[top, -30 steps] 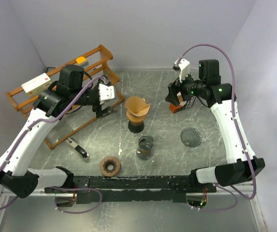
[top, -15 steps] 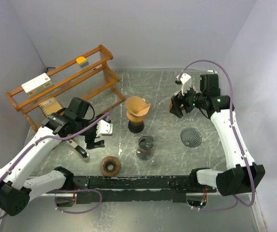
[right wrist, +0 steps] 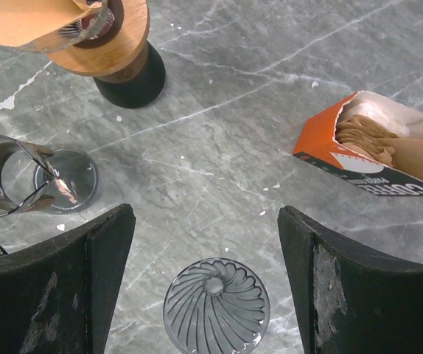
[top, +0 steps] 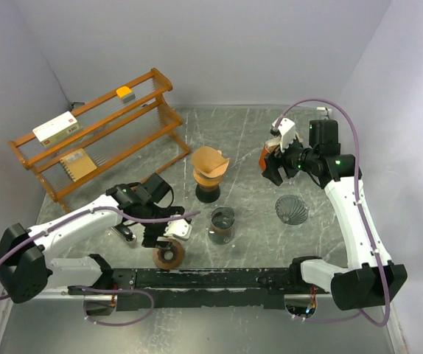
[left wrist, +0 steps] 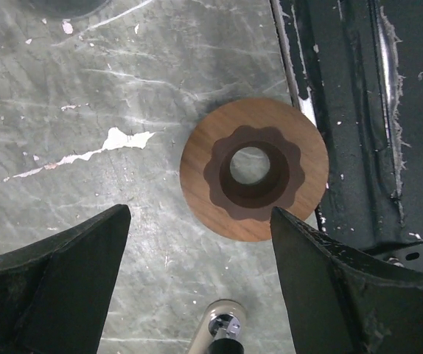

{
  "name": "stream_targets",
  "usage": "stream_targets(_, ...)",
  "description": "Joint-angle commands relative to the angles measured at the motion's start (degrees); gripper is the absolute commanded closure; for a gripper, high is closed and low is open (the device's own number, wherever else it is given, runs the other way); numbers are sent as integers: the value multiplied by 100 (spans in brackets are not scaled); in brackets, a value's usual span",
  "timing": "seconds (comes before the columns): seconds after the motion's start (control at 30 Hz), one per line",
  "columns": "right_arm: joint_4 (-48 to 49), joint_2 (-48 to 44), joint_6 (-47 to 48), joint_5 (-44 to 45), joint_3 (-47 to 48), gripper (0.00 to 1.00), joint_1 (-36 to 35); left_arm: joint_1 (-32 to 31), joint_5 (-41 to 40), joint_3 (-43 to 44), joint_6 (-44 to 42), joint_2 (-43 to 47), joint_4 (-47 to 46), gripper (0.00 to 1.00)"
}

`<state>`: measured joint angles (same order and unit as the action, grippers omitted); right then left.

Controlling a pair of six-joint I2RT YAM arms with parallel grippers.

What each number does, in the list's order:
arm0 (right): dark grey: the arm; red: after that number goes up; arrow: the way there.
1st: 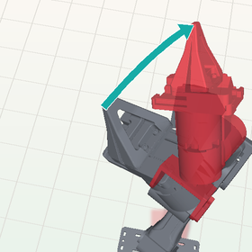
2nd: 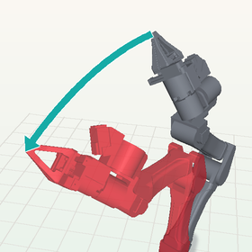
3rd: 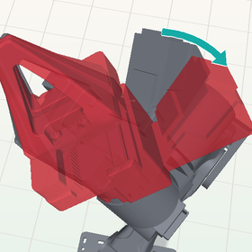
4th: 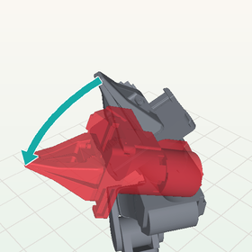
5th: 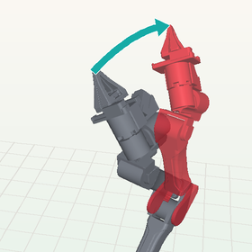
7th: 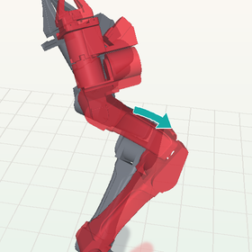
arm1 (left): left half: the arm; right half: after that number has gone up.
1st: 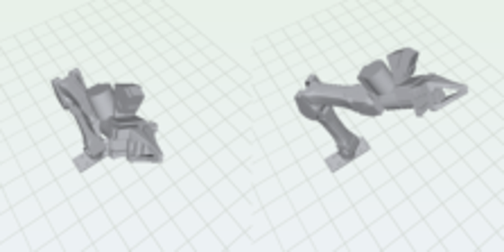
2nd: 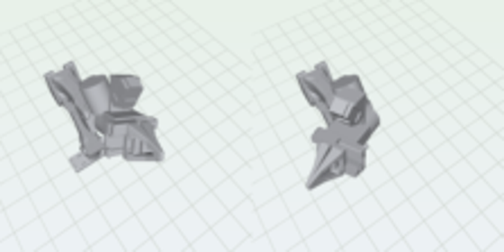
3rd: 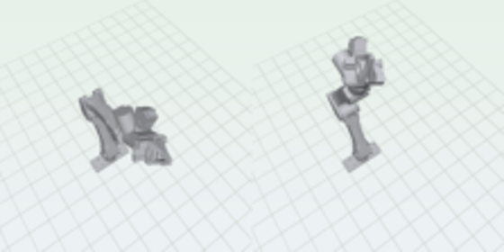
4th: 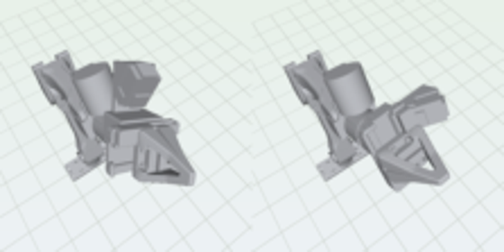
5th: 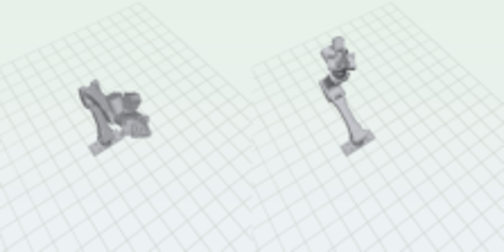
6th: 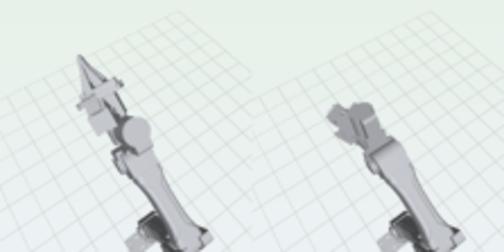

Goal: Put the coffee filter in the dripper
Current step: Pick up the dripper holder from the center of the board.

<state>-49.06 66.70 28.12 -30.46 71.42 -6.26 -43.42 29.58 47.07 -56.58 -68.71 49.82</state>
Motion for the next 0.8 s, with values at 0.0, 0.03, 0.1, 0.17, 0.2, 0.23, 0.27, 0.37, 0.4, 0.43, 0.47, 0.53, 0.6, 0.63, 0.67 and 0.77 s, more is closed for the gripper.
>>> stream_targets(0.0, 123, 1, 63, -39, -115, 20, 127, -285, -299, -35, -59, -308, -532, 11)
stream_targets(0.03, 132, 0, 62, -44, -131, 20, 139, -349, -378, -58, -56, -390, -599, 11)
stream_targets(0.1, 140, 1, 73, -55, -154, 20, 149, -471, -517, -135, -56, -569, -748, 11)
stream_targets(0.17, 147, 14, 71, -65, -171, 20, 162, -566, -623, -177, -62, -696, -829, 12)
stream_targets(0.2, 149, 18, 78, -66, -176, 20, 162, -608, -639, -189, -70, -756, -852, 13)
stream_targets(0.23, 144, 25, 76, -62, -177, 20, 167, -646, -661, -208, -72, -803, -873, 13)
stream_targets(0.27, 148, 45, 86, -62, -175, 20, 169, -694, -683, -221, -80, -848, -885, 14)
stream_targets(0.37, 157, 83, 93, -72, -157, 20, 176, -812, -779, -274, -64, -964, -947, 17)
stream_targets(0.4, 155, 102, 91, -81, -157, 20, 174, -848, -808, -314, -64, -987, -986, 18)
stream_targets(0.43, 159, 113, 89, -91, -156, 20, 176, -885, -832, -341, -57, -1021, -1033, 19)
stream_targets(0.47, 160, 127, 94, -92, -160, 20, 173, -910, -882, -387, -53, -1035, -1096, 19)
stream_targets(0.53, 168, 146, 100, -92, -171, 20, 186, -969, -941, -472, -23, -1088, -1247, 22)
stream_targets(0.6, 185, 126, 99, -84, -194, 20, 181, -1028, -975, -547, -20, -1128, -1367, 24)
stream_targets(0.63, 192, 117, 108, -77, -209, 20, 185, -1073, -986, -570, -12, -1146, -1389, 24)
stream_targets(0.67, 202, 104, 105, -64, -221, 20, 180, -1094, -989, -594, -11, -1160, -1406, 25)
stream_targets(0.77, 230, 92, 113, -31, -262, 20, 188, -1137, -982, -667, -2, -1189, -1469, 30)
